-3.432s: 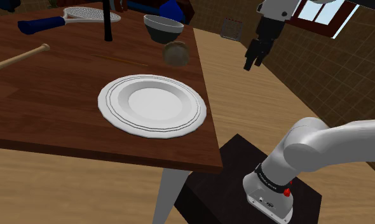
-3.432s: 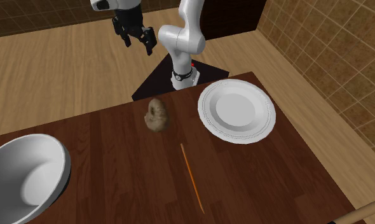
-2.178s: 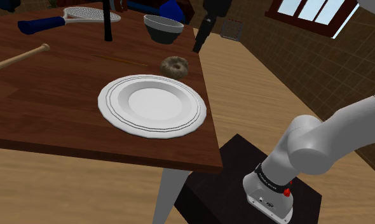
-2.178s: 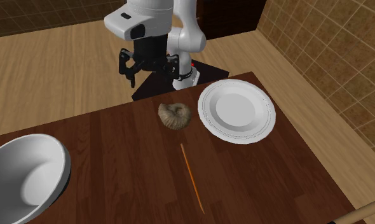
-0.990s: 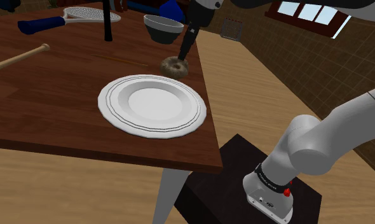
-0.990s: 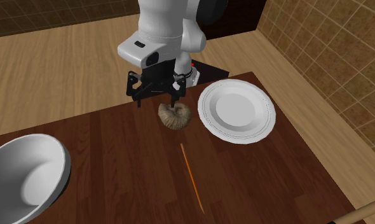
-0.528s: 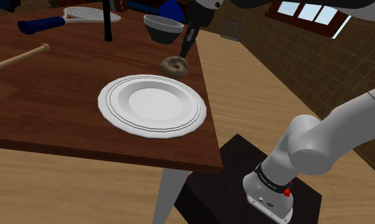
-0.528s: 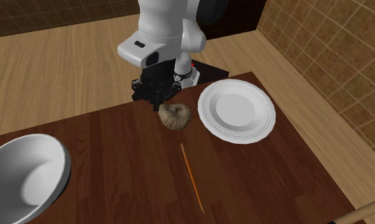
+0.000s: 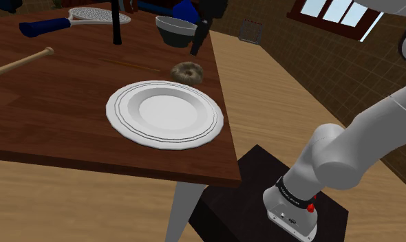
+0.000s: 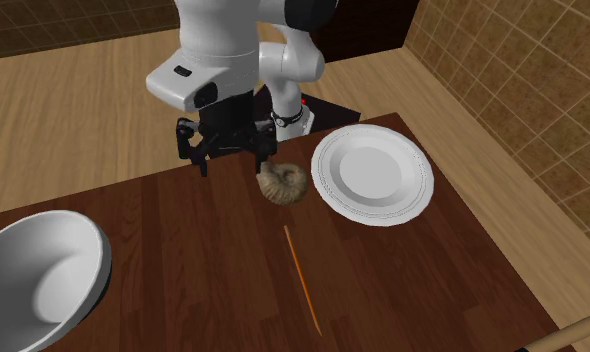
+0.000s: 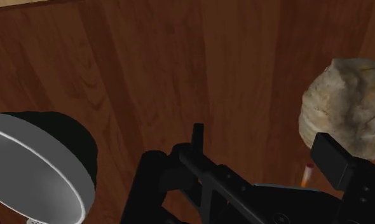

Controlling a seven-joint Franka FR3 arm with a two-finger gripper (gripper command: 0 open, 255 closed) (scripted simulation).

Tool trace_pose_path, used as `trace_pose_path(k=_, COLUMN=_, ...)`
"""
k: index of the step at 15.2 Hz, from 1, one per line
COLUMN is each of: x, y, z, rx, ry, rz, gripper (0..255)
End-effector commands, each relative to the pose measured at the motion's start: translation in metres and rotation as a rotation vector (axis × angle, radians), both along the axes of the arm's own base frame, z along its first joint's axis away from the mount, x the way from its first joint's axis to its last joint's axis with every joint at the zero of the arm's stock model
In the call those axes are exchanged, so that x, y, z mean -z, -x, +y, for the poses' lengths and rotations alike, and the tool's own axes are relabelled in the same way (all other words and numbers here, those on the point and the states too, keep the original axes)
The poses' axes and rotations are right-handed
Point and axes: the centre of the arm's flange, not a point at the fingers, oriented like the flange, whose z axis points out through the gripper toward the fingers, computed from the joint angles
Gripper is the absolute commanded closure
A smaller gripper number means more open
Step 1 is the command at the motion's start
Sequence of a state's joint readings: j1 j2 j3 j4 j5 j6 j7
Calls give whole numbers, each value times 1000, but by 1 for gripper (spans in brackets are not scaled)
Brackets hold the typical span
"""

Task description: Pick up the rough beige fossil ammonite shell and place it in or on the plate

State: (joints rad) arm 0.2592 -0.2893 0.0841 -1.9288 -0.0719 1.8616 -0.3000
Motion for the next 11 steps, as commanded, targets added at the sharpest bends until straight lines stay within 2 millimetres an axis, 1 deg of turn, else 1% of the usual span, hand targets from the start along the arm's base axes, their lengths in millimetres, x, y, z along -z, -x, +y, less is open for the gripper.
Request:
trace_pose_path(k=1, x=2, y=23, z=17, rx=-101, ry=58, rz=-36, gripper=0)
trace_pose_path(k=4, x=13, y=67, z=40, rx=-309, ry=164, rz=-82, gripper=0)
trace_pose_path(k=6, x=22, y=97, z=50, rx=-448, ry=234, rz=-113, gripper=0)
trace_pose_path(k=7, x=25, y=104, z=51, rx=-478, ry=249, rz=-120, gripper=0)
trace_pose_path(k=11, x=44, y=96, z=49, rx=-478, ry=249, rz=-120, gripper=0)
